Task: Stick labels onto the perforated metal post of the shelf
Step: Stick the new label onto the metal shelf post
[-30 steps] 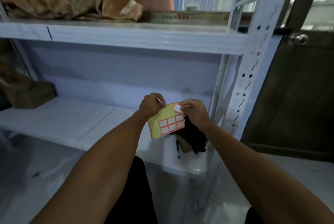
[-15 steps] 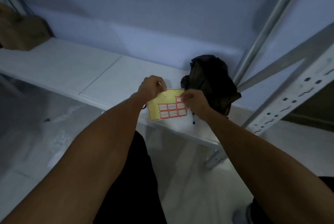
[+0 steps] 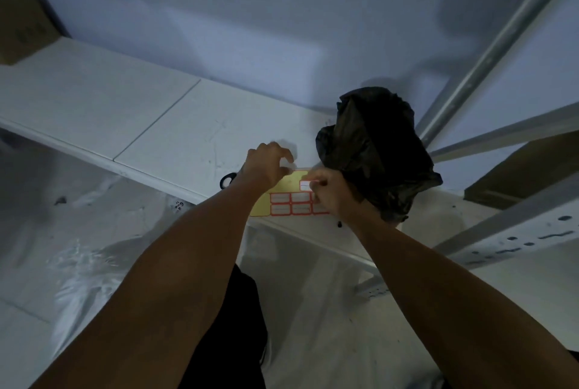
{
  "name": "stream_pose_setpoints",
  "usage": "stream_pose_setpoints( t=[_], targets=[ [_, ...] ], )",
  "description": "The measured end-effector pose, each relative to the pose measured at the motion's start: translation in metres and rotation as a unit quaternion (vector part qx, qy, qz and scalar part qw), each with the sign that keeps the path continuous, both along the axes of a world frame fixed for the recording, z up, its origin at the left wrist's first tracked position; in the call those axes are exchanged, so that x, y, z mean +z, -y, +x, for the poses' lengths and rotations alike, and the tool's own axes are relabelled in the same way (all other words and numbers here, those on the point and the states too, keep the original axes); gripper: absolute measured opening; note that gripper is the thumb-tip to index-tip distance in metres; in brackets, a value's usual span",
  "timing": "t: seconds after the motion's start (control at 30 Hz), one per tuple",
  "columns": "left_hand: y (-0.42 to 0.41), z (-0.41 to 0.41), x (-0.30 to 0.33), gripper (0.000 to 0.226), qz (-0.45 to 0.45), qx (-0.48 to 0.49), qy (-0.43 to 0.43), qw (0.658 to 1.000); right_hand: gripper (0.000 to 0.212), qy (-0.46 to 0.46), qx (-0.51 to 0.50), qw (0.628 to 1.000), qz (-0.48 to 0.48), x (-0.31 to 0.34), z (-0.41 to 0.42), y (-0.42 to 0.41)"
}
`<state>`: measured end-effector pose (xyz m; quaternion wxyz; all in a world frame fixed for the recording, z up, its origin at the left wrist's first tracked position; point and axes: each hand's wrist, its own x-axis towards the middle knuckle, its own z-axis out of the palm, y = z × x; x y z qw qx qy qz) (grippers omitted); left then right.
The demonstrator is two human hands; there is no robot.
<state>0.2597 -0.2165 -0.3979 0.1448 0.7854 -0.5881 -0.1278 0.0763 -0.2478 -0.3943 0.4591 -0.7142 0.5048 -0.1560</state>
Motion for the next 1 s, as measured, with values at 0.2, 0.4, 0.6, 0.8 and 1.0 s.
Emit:
stream_pose_setpoints(
  t=[0.2,0.4,0.6,0.8,1.0],
  targets=[
    [-0.009,-0.005,0.011,0.018,-0.02,-0.064,-0.149,0.987,0.016,0.016,-0.019,1.0,-0.004,0.01,-0.005,-0.005],
    [-0.029,-0.032,0.066,0.021,-0.023,-0.063,-0.235,0.97,0.009,0.072,-0.047,0.994,-0.074,0.056,-0.028,-0.025],
    [-0.06,-0.064,0.144,0.011,-0.074,-0.057,-0.302,0.949,0.009,0.129,-0.065,0.98,-0.137,0.127,-0.059,-0.059],
    [-0.088,-0.116,0.232,0.009,-0.15,-0.132,-0.334,0.921,0.015,0.17,-0.098,0.948,-0.251,0.213,-0.117,-0.1],
    [-0.097,-0.174,0.308,0.005,-0.185,-0.192,-0.336,0.903,0.008,0.212,-0.165,0.92,-0.287,0.283,-0.182,-0.126]
  ],
)
